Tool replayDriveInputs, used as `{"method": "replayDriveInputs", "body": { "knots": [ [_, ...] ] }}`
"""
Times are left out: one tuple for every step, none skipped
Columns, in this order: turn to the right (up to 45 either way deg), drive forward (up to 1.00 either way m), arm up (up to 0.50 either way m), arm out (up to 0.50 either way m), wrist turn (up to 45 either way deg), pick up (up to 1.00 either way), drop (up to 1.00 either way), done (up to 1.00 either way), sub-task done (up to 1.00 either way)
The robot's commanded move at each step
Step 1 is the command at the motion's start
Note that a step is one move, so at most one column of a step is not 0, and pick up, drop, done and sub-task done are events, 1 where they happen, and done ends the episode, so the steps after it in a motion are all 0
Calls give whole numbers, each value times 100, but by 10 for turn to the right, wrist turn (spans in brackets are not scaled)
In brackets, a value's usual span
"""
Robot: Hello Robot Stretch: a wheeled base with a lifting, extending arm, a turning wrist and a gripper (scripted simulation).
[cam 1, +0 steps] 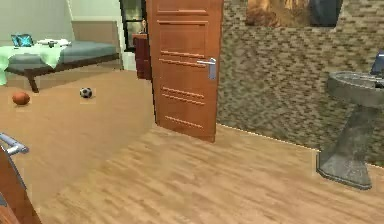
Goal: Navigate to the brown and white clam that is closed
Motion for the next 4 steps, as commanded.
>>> {"method": "replayDriveInputs", "body": {
  "knots": [
    [-450,0,0,0,0,0,0,0,0],
    [-450,0,0,0,0,0,0,0,0],
    [-420,0,0,0,0,0,0,0,0],
    [0,100,0,0,0,0,0,0,0]
  ]
}}
